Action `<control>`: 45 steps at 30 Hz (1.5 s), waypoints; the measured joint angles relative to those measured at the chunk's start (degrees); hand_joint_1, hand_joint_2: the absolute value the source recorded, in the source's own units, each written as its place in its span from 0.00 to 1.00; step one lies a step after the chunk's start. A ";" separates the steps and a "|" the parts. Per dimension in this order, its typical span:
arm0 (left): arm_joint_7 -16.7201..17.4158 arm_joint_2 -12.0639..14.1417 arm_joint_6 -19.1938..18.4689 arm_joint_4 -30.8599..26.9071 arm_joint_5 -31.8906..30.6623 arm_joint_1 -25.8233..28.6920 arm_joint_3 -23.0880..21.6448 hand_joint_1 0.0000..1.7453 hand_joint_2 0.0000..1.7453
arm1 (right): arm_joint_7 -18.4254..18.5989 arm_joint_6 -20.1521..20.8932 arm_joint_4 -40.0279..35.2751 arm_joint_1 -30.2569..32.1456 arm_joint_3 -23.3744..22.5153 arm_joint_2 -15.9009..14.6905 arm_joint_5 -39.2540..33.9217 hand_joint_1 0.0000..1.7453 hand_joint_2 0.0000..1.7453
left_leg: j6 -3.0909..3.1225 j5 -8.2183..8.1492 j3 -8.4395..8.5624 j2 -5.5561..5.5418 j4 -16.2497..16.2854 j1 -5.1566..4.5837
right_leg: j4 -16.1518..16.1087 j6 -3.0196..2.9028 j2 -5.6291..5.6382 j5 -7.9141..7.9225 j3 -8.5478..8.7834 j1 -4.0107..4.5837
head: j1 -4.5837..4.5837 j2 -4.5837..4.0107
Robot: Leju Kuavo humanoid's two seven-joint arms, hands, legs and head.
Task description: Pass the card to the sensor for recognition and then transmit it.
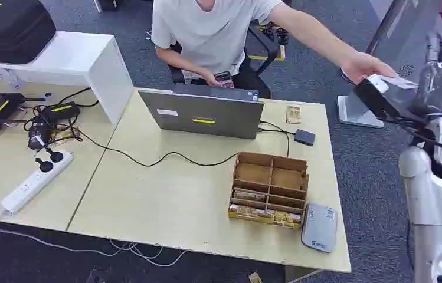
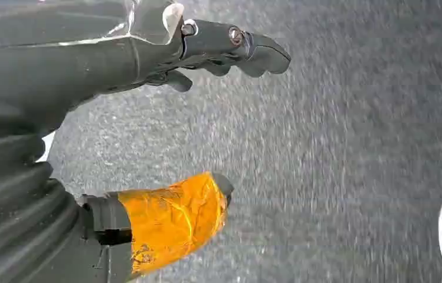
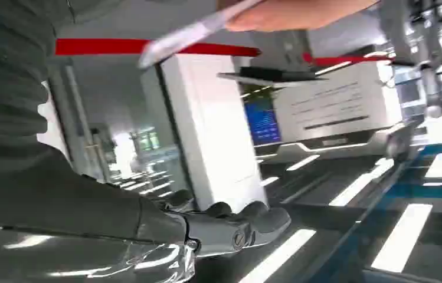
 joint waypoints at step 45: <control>0.59 -1.05 -6.67 0.59 -0.11 -0.18 1.68 0.00 1.00 | -1.64 4.29 -7.33 3.28 13.06 3.65 -6.27 1.00 1.00 | 0.00 -0.01 0.00 0.03 0.01 -0.01 | -0.02 0.00 0.05 0.00 -0.02 0.00 | 0.00 0.02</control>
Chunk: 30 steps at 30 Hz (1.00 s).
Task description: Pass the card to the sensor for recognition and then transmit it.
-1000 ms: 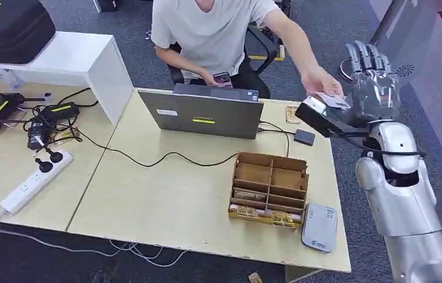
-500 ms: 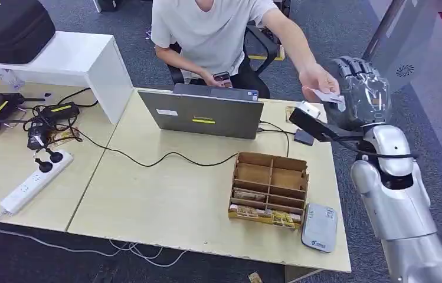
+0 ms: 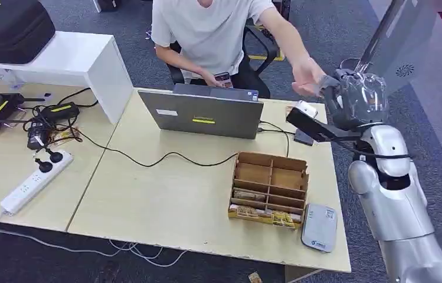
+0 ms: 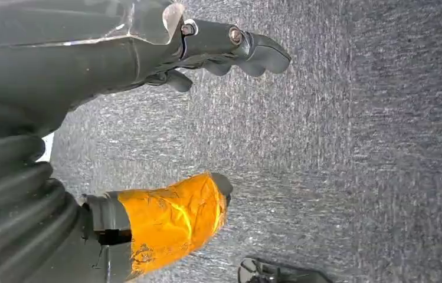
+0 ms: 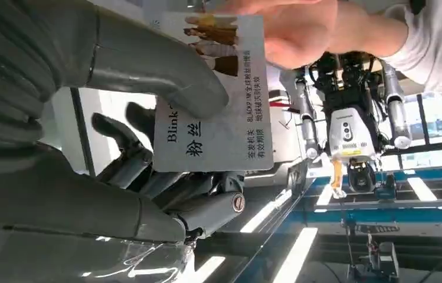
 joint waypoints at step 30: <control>1.94 -1.16 2.82 0.00 3.83 -0.19 4.44 0.00 1.00 | -12.94 -16.96 -23.63 39.25 -13.12 -2.08 -7.17 1.00 1.00 | 0.03 -0.28 0.00 -0.09 0.01 0.02 | -0.12 0.05 -0.12 -0.24 0.09 0.03 | 0.04 0.00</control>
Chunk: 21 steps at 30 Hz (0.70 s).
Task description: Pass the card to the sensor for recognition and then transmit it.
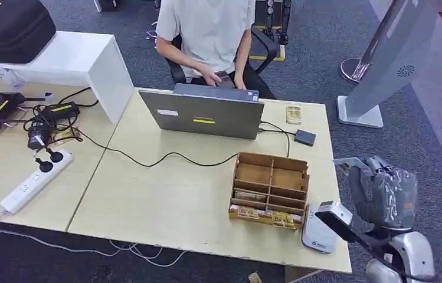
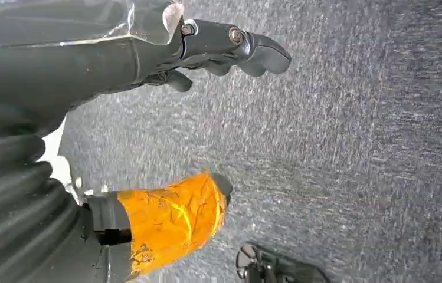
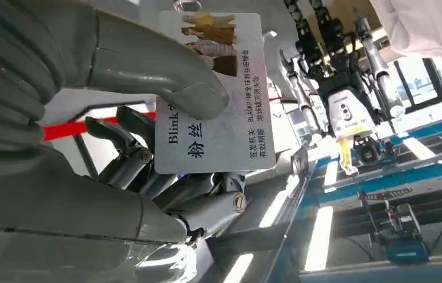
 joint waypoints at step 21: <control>-0.07 -0.61 0.68 0.02 -1.09 -0.39 1.84 0.00 1.00 | -1.00 -2.80 4.75 7.20 -4.10 3.32 1.82 1.00 1.00 | -0.01 0.00 0.05 0.20 0.00 0.01 | 0.02 -0.03 0.22 0.02 -0.04 0.00 | -0.04 0.00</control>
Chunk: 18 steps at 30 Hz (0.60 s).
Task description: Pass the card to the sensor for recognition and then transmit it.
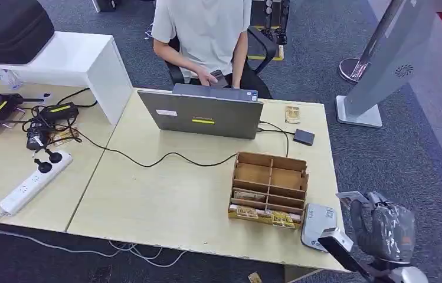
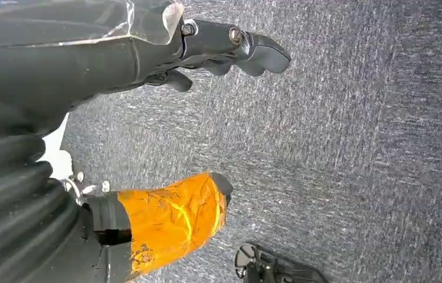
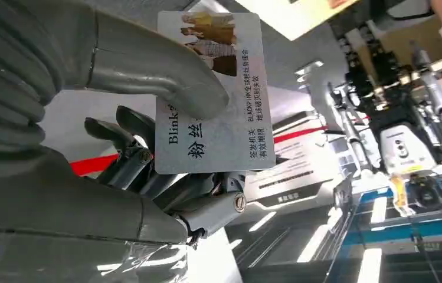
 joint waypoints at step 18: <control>0.09 -0.02 -0.09 0.00 -1.05 -0.08 0.00 0.00 1.00 | 3.41 -7.95 26.28 -7.27 0.17 2.58 6.29 1.00 1.00 | 0.00 0.00 -0.01 0.00 0.00 0.00 | 0.01 0.00 0.00 0.00 -0.01 0.00 | 0.00 0.00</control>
